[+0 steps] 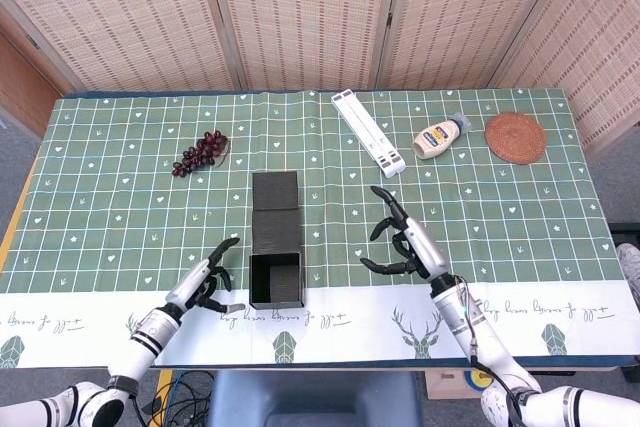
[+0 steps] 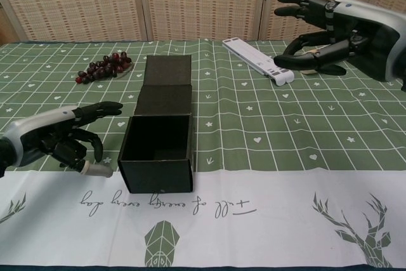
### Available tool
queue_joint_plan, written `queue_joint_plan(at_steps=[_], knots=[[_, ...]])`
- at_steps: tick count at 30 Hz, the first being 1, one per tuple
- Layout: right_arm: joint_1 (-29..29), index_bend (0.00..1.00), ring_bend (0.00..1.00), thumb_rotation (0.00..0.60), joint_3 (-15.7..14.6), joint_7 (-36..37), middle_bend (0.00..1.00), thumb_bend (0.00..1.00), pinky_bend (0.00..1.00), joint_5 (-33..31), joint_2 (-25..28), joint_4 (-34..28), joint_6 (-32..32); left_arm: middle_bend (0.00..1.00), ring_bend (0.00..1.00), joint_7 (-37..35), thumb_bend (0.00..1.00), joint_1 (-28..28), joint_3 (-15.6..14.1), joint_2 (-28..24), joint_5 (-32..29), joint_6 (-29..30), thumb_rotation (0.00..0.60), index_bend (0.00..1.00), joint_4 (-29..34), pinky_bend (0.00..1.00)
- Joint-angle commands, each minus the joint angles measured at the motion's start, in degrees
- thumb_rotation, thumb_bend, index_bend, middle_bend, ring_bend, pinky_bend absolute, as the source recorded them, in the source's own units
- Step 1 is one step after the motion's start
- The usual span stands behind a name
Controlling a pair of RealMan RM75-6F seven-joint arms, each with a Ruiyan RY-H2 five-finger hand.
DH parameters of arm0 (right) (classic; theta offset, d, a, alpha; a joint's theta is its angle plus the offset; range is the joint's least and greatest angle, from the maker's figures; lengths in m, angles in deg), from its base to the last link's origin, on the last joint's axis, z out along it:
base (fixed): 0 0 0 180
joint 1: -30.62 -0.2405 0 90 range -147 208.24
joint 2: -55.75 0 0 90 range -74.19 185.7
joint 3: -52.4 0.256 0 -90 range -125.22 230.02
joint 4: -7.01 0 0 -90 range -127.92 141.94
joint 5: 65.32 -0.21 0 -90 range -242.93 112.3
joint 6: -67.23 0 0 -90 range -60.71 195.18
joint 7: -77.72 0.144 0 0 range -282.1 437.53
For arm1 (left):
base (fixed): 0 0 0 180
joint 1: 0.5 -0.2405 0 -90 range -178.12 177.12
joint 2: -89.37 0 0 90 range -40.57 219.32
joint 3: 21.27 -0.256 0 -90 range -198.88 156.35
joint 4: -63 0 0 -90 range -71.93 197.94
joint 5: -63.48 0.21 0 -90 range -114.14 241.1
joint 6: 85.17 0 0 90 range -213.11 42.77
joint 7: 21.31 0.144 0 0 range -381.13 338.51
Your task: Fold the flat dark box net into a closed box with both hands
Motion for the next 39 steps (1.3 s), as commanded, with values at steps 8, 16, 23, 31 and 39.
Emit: queue_joint_plan(at_steps=[8,16,23,31,39], knots=[[0.2,0.0,0.48,0.6,-0.7,1.0,0.02,0.22,0.92,0.8,0.6,0.0,-0.6,0.0,0.53,-0.5,0.1,0.4,1.2,2.5,-0.6,-2.2,0.6,0.0,-1.0,0.84],[0.6,0.0,0.48,0.6,-1.1,1.9,0.02,0.23,0.92,0.7,0.6,0.5,-1.2,0.0,0.55,-2.0,0.1,1.0,2.4,4.3,-1.8,-4.6,0.6,0.0,-0.6,0.84],[0.9,0.0,0.48,0.6,-1.4,2.6,0.03,0.25,0.92,0.2,0.4,1.5,-1.2,0.05,0.6,-0.7,0.1,0.1,4.4,7.5,-5.3,-3.5,0.6,0.04,-1.2,0.84],[0.2,0.0,0.48,0.6,-2.2,1.1,0.04,0.35,0.92,-2.2,-1.0,4.4,1.3,0.33,0.65,-1.3,0.1,-1.0,5.9,8.9,-6.4,-2.7,0.6,0.33,-1.2,0.85],[-2.0,0.0,0.48,0.6,-3.1,-4.6,0.07,0.35,0.92,-6.8,-4.6,6.6,6.1,0.34,0.65,-5.4,0.1,-1.3,3.3,3.0,3.0,-1.6,0.6,0.33,3.2,0.86]])
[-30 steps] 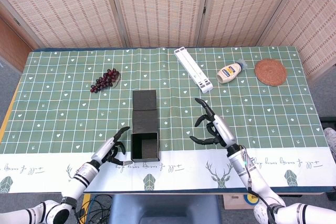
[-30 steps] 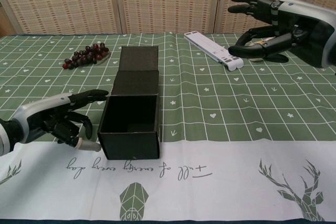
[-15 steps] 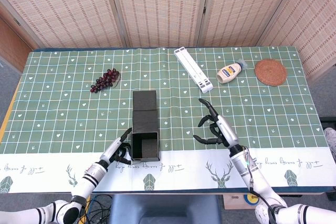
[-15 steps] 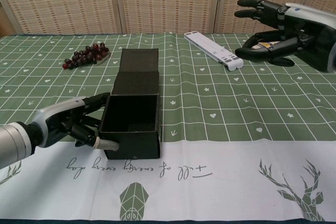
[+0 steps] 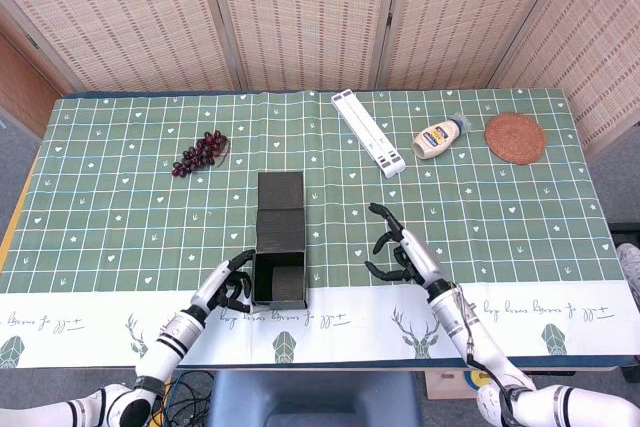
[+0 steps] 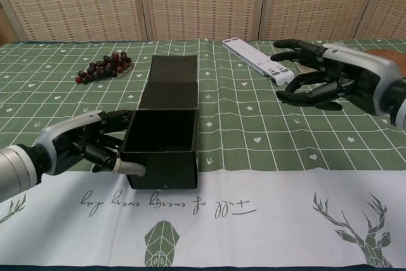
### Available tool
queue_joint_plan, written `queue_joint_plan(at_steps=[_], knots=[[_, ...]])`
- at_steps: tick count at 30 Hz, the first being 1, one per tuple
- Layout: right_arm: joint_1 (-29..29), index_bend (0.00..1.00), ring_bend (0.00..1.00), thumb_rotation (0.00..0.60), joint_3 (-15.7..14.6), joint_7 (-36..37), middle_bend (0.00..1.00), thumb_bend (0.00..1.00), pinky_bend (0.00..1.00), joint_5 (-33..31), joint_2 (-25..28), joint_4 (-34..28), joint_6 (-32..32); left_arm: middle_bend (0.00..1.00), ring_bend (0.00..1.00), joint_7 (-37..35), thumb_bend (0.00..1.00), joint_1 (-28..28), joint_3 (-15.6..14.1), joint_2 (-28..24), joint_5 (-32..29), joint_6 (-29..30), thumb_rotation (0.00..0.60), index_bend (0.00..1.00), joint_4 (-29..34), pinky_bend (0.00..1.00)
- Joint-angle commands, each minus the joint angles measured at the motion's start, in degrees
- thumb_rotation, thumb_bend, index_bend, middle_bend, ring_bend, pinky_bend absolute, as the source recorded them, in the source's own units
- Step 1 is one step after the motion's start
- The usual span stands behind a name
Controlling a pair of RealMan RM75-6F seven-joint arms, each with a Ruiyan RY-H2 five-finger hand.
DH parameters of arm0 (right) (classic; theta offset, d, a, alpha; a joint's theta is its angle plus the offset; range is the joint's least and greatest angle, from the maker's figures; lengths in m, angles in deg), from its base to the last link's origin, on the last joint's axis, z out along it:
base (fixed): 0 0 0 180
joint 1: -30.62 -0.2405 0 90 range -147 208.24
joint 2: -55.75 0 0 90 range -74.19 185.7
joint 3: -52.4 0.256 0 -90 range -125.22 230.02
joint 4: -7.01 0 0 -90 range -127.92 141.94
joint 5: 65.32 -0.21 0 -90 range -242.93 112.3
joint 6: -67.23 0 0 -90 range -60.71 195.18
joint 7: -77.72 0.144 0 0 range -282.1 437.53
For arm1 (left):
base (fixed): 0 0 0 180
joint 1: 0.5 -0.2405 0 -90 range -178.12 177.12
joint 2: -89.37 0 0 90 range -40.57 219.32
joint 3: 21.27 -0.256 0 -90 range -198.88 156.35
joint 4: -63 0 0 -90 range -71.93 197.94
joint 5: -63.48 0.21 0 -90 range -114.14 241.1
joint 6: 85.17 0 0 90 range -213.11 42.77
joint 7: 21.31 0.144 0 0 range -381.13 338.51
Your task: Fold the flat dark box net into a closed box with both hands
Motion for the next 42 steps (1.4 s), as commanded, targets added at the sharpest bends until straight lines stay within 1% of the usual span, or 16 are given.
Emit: queue_joint_plan(at_steps=[1,5,8,12,15,18,20,24,26,30,32,36,42], knots=[[-1.4,0.0,0.48,0.6,0.0,-2.6,0.07,0.35,0.92,-3.4,-2.1,1.9,2.7,0.34,0.65,-2.1,0.1,-0.1,-2.0,-4.2,5.6,1.2,0.6,0.33,3.4,0.86],[-3.3,0.0,0.48,0.6,0.7,-4.1,0.07,0.35,0.92,-6.3,-3.7,3.0,6.1,0.34,0.65,-2.9,0.1,-0.1,-3.5,-7.7,9.9,3.2,0.6,0.33,6.8,0.86],[-4.9,0.0,0.48,0.6,1.8,-6.4,0.07,0.35,0.92,-8.3,-6.3,5.3,7.0,0.34,0.65,-3.1,0.1,-0.1,-4.2,-9.7,11.9,4.4,0.6,0.33,9.4,0.86],[-7.4,0.0,0.48,0.6,4.0,-8.8,0.08,0.35,0.92,-11.1,-10.2,8.5,7.7,0.34,0.64,-2.1,0.1,0.2,-5.2,-11.3,13.8,5.4,0.6,0.32,12.2,0.86],[-9.4,0.0,0.48,0.6,5.5,-10.4,0.08,0.35,0.92,-11.9,-12.6,10.2,8.2,0.34,0.64,-1.2,0.1,0.6,-5.7,-12.0,14.6,5.5,0.6,0.32,13.6,0.86],[-11.5,0.0,0.48,0.6,7.8,-11.1,0.08,0.34,0.92,-12.9,-15.3,12.0,8.2,0.34,0.64,0.4,0.1,1.3,-6.0,-12.2,14.8,5.1,0.6,0.31,14.5,0.86],[-12.5,0.0,0.48,0.6,9.5,-10.5,0.08,0.32,0.92,-13.0,-16.6,12.0,8.0,0.34,0.63,1.9,0.1,1.8,-6.0,-11.9,14.4,4.5,0.6,0.31,14.6,0.86],[-13.0,0.0,0.47,0.6,11.5,-9.6,0.11,0.29,0.92,-10.7,-18.1,11.0,4.9,0.34,0.63,4.3,0.1,2.7,-5.6,-10.8,12.7,3.4,0.6,0.31,13.6,0.86],[-13.3,0.0,0.47,0.6,12.6,-8.6,0.14,0.26,0.92,-9.6,-18.7,10.5,3.5,0.34,0.63,5.0,0.1,3.2,-5.3,-10.3,11.7,2.5,0.6,0.31,13.2,0.86],[-14.3,0.0,0.54,0.6,13.9,-6.0,0.2,0.12,0.94,-8.6,-18.3,8.3,4.8,0.34,0.63,8.2,0.1,4.3,-4.1,-8.5,8.1,0.8,0.6,0.31,11.7,0.86],[-15.2,0.0,0.58,0.6,13.8,-6.9,0.22,0.06,0.96,-8.2,-17.8,7.3,5.8,0.34,0.63,10.7,0.1,5.0,-3.1,-7.3,5.5,-0.5,0.6,0.3,10.8,0.86],[-16.5,0.0,0.6,0.6,13.1,-8.8,0.28,0.0,0.97,-9.3,-15.8,4.0,9.0,0.34,0.63,14.0,0.1,6.0,-0.8,-5.2,0.0,-1.8,0.6,0.29,8.9,0.86],[-17.8,0.0,0.61,0.6,11.8,-12.1,0.32,0.0,0.97,-11.2,-11.8,0.0,12.5,0.34,0.63,16.9,0.1,6.4,1.8,-2.9,-6.4,-2.1,0.6,0.28,5.8,0.86]])
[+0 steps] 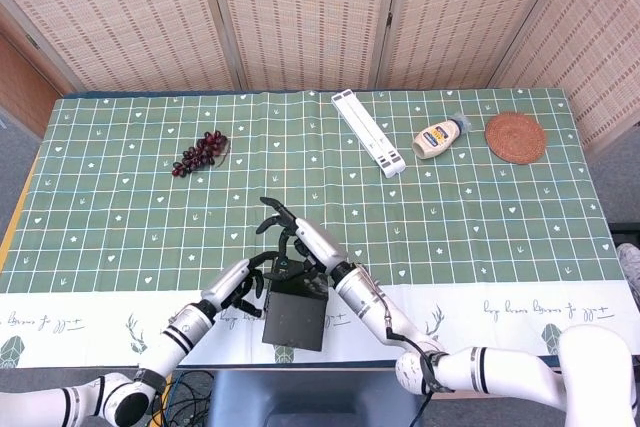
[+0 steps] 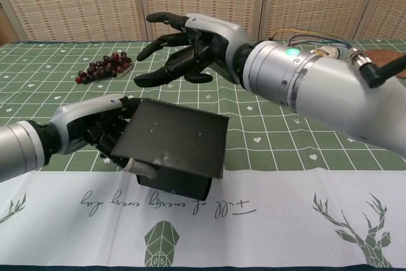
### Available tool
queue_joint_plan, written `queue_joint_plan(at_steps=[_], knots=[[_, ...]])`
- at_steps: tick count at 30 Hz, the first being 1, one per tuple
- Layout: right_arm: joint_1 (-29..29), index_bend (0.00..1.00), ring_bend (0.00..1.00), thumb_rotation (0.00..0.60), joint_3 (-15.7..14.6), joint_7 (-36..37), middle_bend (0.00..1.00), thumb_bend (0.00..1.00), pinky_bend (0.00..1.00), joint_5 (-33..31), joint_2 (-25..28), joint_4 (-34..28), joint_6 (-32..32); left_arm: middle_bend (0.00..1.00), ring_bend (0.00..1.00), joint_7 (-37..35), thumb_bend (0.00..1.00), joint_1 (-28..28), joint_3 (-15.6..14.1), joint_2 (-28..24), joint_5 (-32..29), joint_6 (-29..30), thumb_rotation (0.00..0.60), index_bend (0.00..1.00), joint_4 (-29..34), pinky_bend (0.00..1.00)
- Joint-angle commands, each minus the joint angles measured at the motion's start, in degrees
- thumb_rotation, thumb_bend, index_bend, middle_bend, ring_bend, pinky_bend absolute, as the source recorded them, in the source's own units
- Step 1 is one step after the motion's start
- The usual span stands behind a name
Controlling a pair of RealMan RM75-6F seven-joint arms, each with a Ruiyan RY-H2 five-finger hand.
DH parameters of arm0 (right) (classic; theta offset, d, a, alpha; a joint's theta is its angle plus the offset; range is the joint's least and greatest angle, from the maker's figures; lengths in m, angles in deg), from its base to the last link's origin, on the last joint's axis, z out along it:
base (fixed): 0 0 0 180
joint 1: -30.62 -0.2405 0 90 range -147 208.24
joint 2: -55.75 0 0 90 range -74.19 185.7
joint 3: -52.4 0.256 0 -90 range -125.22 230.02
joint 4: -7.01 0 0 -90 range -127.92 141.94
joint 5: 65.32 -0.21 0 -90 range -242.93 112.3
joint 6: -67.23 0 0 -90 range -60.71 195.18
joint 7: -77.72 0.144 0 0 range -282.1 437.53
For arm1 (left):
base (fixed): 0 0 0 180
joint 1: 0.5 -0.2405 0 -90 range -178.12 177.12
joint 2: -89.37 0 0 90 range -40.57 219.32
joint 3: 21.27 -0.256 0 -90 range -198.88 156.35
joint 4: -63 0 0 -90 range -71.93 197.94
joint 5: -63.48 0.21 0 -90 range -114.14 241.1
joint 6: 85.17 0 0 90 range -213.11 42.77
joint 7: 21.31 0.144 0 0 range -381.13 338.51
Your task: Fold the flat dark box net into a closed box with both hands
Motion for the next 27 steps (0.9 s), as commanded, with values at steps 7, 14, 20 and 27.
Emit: queue_joint_plan(at_steps=[7,14,20,27], knots=[[-4.3,0.01,0.62,0.6,-2.7,-11.0,0.36,0.0,0.97,-3.3,3.3,-0.5,1.9,0.34,0.63,3.7,0.1,-1.0,4.4,3.8,-10.1,2.3,0.6,0.27,-2.9,0.87],[-8.4,0.13,0.63,0.6,-5.9,-27.4,0.36,0.0,0.97,-5.2,1.1,2.5,-3.3,0.32,0.63,10.4,0.1,-2.2,6.7,7.6,-17.9,7.7,0.6,0.22,-3.5,0.88],[-11.3,0.13,0.63,0.6,-7.7,-36.3,0.34,0.0,0.97,-8.1,-2.1,6.1,-4.8,0.03,0.55,13.6,0.1,-2.3,5.6,6.4,-20.2,4.9,0.6,0.0,-2.5,0.87],[-12.4,0.13,0.63,0.6,-9.3,-40.9,0.34,0.0,0.97,-9.0,-4.8,8.6,-6.2,0.0,0.46,16.6,0.1,-2.7,3.1,4.9,-15.3,5.0,0.585,0.0,-4.2,0.85]])
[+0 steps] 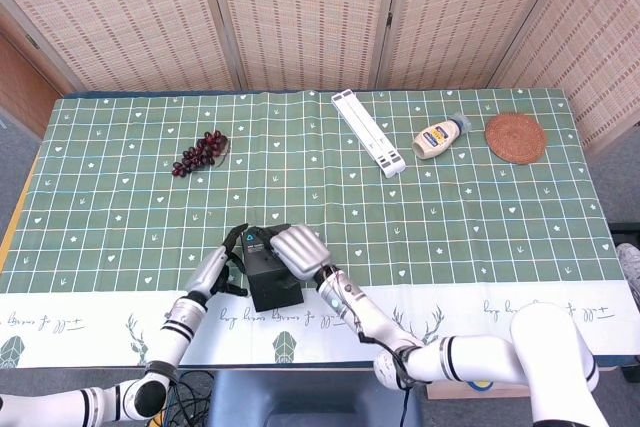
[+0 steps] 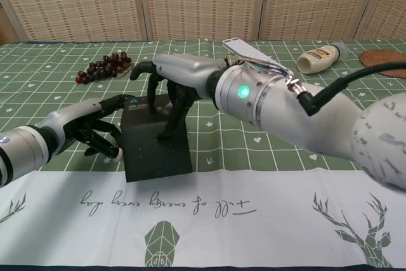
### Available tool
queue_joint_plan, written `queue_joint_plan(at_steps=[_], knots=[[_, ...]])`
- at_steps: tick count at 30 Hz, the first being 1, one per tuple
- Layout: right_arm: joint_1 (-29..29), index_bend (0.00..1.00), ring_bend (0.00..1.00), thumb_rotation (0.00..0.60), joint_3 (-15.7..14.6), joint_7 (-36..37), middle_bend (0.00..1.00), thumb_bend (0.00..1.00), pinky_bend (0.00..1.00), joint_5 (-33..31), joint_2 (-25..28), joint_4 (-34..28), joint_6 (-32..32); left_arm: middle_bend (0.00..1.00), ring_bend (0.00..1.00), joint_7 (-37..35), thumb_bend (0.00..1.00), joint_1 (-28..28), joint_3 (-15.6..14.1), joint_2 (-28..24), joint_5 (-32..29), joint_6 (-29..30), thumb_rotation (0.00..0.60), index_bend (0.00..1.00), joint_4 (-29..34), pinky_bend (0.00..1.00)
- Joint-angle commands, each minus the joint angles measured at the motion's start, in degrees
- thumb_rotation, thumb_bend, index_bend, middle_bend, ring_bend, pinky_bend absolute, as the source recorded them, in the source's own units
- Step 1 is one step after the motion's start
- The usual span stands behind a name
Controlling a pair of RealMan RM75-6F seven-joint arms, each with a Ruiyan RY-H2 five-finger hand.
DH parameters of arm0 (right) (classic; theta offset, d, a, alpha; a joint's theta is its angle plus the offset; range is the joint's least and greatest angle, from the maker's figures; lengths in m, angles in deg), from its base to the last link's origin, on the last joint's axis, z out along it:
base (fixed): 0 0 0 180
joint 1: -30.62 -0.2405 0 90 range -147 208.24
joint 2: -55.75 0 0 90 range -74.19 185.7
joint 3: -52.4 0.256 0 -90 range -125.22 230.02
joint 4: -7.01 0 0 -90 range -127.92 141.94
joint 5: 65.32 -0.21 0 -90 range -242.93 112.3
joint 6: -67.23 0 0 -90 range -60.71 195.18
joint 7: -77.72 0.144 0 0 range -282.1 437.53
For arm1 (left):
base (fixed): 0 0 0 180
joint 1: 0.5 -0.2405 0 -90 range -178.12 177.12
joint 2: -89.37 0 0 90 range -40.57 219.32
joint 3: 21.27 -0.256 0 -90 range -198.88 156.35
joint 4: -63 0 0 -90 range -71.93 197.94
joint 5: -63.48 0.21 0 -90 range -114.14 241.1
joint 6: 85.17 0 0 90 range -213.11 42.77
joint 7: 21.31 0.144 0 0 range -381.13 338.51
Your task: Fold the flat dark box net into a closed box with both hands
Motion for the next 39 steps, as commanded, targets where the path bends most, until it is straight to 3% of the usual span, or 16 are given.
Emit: queue_joint_plan(at_steps=[1,10,21,29,34,39], knots=[[-0.4,0.13,0.63,0.6,-0.8,-1.6,0.34,0.0,0.97,-0.1,-0.9,0.6,-0.9,0.0,0.46,0.2,0.1,-0.6,-0.9,-1.0,2.7,0.5,0.585,0.0,-0.4,0.85],[0.1,0.15,0.63,0.6,-2.9,-5.1,0.34,0.01,0.97,1.2,-1.7,1.3,-2.9,0.0,0.45,2.9,0.1,-2.8,-4.8,-9.1,11.0,2.6,0.6,0.0,3.8,0.84],[1.5,0.27,0.64,0.6,-7.7,-4.8,0.35,0.25,0.97,13.9,-6.3,11.9,-7.6,0.0,0.42,7.4,0.1,-4.0,-8.1,-18.0,14.9,2.4,0.6,0.0,9.6,0.83],[2.9,0.38,0.65,0.6,-8.8,-1.3,0.4,0.36,0.97,18.9,-8.3,17.1,-7.7,0.0,0.4,8.7,0.1,-4.1,-8.5,-19.2,14.0,1.4,0.6,0.0,10.4,0.83],[4.5,0.38,0.65,0.6,-8.4,0.4,0.4,0.36,0.97,20.8,-6.4,14.7,-8.9,0.0,0.4,8.7,0.1,-4.5,-8.2,-19.7,14.5,2.2,0.6,0.0,10.8,0.83],[8.3,0.37,0.63,0.6,-9.5,3.3,0.37,0.36,0.97,22.8,1.3,6.3,-11.8,0.0,0.34,8.5,0.1,-6.0,-7.7,-19.9,16.6,6.2,0.6,0.0,10.5,0.8]])
